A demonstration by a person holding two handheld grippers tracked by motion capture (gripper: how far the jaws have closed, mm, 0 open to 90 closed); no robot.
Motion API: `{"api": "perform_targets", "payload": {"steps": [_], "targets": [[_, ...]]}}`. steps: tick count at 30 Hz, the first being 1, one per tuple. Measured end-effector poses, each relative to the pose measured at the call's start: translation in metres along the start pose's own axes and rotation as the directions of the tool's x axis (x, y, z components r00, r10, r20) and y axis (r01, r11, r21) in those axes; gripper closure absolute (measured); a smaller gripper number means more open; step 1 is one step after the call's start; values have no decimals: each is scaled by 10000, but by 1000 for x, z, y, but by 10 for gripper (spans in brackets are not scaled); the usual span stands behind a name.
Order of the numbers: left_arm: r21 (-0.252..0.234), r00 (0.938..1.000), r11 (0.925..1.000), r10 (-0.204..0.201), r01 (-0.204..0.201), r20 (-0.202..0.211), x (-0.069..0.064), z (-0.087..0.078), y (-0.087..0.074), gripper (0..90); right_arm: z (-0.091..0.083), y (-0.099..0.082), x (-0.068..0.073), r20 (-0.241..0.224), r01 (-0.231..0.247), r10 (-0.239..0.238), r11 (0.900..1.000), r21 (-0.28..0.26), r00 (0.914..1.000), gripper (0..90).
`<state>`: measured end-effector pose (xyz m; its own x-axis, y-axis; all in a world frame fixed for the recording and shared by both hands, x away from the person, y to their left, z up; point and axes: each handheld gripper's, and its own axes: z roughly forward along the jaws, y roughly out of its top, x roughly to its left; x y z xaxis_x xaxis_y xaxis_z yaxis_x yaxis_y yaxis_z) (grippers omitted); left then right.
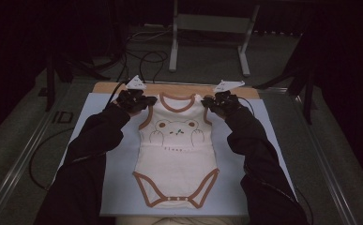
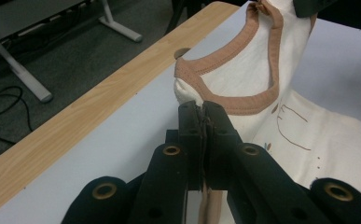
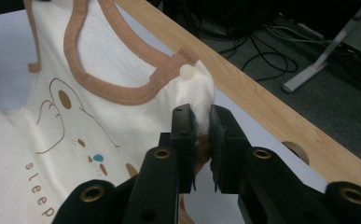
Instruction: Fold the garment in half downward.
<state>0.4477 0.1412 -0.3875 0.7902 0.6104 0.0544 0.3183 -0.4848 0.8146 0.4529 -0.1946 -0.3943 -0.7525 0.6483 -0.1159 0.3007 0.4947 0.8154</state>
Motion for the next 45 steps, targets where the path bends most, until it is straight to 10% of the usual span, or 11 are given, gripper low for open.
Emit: {"api": "perform_targets", "payload": {"steps": [45], "targets": [[-550,9963,9975,472,-433,721,-60,-37,-33,884,-40,-41,50,-594,329,-356,9984,-459,9976,812]]}}
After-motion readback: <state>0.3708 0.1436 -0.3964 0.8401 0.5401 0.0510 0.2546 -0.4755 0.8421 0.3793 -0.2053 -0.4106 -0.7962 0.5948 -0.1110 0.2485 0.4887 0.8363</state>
